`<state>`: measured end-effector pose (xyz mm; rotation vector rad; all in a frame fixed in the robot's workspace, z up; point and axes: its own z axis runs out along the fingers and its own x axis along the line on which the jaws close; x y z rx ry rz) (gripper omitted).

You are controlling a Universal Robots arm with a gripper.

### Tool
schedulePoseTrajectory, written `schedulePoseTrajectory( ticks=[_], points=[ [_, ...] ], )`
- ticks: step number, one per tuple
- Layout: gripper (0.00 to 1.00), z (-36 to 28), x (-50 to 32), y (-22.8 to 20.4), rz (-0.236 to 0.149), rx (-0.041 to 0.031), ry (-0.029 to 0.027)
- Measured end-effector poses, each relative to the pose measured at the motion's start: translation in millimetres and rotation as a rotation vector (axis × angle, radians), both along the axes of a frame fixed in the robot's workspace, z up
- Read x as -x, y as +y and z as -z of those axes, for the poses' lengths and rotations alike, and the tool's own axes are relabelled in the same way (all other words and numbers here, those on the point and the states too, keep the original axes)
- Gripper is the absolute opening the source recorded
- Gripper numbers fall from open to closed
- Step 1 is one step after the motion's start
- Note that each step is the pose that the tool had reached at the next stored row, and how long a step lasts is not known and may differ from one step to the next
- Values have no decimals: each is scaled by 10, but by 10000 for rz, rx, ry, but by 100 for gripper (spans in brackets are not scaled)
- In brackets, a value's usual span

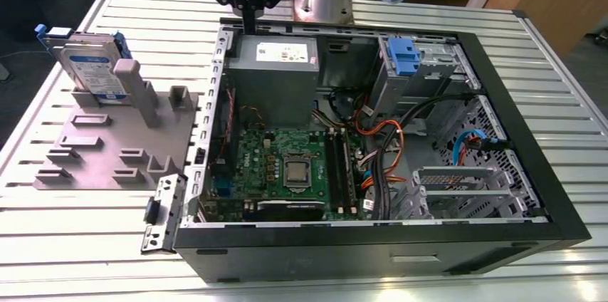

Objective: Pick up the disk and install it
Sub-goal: 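Reach for the disk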

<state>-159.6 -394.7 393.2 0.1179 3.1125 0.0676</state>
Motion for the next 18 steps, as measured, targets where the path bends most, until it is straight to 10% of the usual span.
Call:
schedulePoseTrajectory(
  ticks=[18],
  points=[
    [11,3,152,33,0,-1,0]
  ],
)
